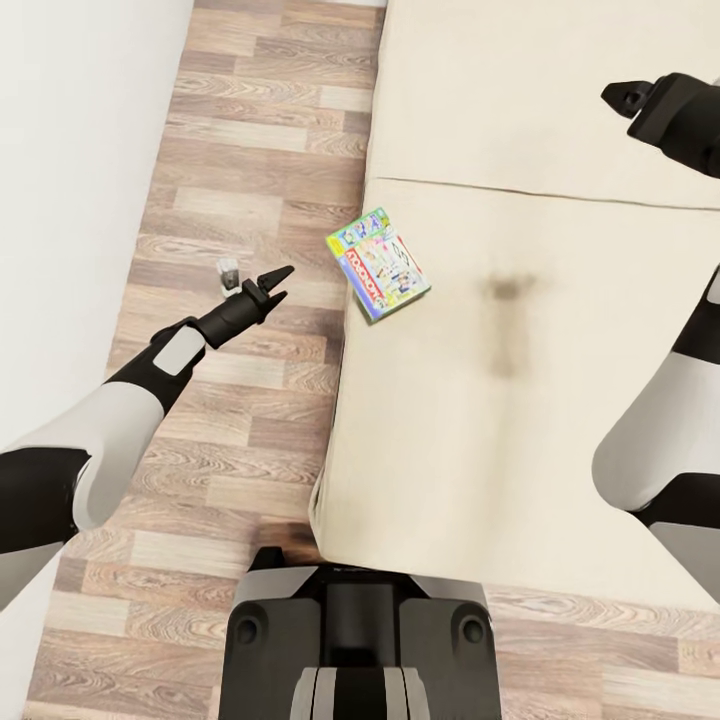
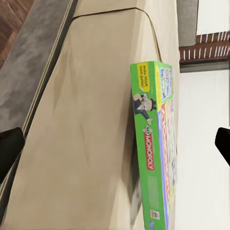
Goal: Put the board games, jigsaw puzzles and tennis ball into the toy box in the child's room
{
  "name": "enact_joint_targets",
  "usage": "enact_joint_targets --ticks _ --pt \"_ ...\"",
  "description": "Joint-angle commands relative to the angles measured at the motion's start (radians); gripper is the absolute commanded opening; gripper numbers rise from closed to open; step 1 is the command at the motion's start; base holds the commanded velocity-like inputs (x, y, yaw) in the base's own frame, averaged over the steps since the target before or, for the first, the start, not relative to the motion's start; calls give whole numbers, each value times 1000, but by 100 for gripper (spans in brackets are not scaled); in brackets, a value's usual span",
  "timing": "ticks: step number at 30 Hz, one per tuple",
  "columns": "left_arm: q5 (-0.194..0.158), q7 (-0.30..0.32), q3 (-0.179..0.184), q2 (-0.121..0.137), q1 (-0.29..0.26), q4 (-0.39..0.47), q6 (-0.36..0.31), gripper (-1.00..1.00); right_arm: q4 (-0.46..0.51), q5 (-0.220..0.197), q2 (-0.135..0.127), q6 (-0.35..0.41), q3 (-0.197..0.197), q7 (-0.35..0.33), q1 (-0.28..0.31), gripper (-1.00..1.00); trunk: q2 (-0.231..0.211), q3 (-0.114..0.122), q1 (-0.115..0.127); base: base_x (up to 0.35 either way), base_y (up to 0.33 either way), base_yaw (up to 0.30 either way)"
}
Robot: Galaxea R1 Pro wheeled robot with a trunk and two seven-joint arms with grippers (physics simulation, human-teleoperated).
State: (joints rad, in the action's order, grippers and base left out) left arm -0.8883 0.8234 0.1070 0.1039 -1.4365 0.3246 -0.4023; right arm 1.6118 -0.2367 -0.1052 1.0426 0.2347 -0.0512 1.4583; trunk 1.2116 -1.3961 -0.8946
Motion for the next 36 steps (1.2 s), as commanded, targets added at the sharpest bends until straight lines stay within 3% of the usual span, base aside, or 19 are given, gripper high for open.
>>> enact_joint_targets --ticks 1,36 --pt "-10 2 6 0 -1 4 -6 100 0 3 0 5 1 -5 5 100 0 -2 0 0 0 0" --pt "-11 24 7 -11 -6 66 -7 100 0 2 15 5 -16 -4 25 100 0 -59 0 0 0 0"
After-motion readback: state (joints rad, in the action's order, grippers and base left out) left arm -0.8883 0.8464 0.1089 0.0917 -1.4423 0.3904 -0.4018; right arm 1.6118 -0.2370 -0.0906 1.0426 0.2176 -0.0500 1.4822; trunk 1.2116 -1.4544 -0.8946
